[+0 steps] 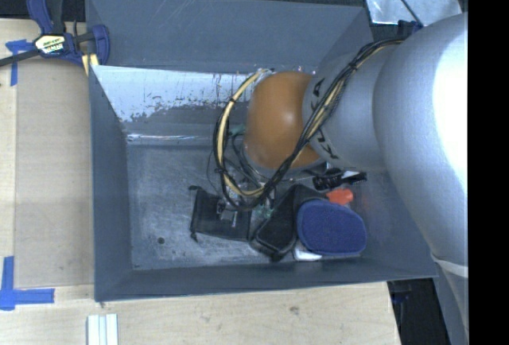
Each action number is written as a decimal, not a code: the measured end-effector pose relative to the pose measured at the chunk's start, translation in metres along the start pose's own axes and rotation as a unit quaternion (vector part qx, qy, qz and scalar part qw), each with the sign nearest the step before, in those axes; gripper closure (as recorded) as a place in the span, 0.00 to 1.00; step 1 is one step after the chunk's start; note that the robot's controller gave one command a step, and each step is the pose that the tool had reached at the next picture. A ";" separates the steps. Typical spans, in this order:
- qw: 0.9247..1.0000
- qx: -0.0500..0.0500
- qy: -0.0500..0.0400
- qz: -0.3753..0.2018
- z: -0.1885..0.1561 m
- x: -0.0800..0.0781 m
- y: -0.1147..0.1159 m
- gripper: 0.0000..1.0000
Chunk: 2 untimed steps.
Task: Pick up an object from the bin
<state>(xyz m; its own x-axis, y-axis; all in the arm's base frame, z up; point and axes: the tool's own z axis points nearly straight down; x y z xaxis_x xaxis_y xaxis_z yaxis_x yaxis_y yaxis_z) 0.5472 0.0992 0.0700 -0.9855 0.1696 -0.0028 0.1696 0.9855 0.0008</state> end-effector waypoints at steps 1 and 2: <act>1.000 0.000 -0.001 0.001 -0.008 -0.001 0.000 1.00; 1.000 -0.001 -0.002 0.001 -0.024 -0.003 -0.001 1.00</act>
Offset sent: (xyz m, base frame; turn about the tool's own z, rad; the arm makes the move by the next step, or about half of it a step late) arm 0.0000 0.0000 0.0078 0.0000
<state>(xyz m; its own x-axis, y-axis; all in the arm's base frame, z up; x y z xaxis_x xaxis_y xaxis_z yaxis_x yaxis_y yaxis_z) 0.5496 0.0981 0.0935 -0.9850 0.1724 -0.0067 0.1724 0.9850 0.0020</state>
